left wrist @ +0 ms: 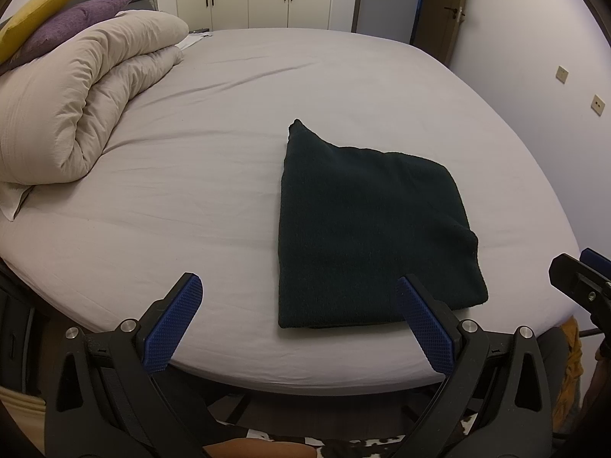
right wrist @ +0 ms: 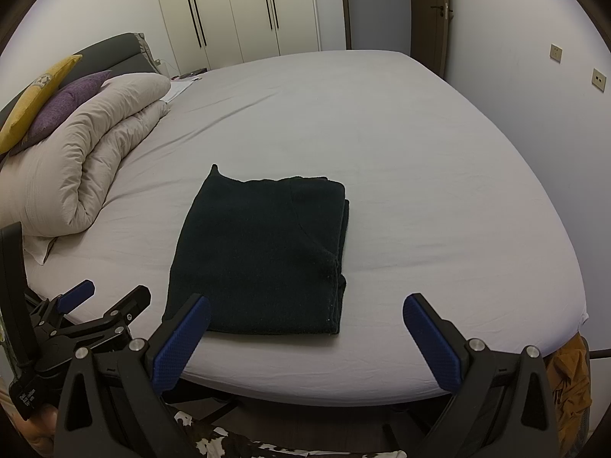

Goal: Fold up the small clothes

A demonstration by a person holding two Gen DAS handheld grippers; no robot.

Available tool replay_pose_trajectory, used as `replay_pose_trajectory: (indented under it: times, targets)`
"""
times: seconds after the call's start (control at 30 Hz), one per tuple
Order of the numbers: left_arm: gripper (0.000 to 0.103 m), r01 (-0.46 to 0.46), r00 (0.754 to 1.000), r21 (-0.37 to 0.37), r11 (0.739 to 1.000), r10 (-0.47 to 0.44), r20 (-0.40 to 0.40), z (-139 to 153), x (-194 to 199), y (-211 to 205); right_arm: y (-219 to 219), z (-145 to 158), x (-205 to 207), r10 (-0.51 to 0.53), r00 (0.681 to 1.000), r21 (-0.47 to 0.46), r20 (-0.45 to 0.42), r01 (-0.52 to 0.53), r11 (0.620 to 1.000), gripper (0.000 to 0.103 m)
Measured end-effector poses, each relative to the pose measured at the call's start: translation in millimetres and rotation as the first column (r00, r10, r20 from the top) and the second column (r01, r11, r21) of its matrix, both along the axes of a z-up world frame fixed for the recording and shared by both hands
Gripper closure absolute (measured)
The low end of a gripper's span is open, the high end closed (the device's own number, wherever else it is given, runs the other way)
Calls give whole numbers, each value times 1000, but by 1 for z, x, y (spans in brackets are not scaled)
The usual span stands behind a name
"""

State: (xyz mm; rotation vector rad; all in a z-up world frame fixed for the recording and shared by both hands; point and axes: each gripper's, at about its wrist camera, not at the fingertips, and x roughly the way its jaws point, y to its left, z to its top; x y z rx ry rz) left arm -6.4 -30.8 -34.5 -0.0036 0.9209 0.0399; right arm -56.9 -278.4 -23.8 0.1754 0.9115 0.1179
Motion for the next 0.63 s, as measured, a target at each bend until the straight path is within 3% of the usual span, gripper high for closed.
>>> replay_pose_trajectory:
  times: [0.63]
  targets:
    - [0, 5, 1000, 3, 1000, -5, -2, -4, 0, 0, 2, -3, -4, -1, 1000, 7, -6, 1, 1000, 0]
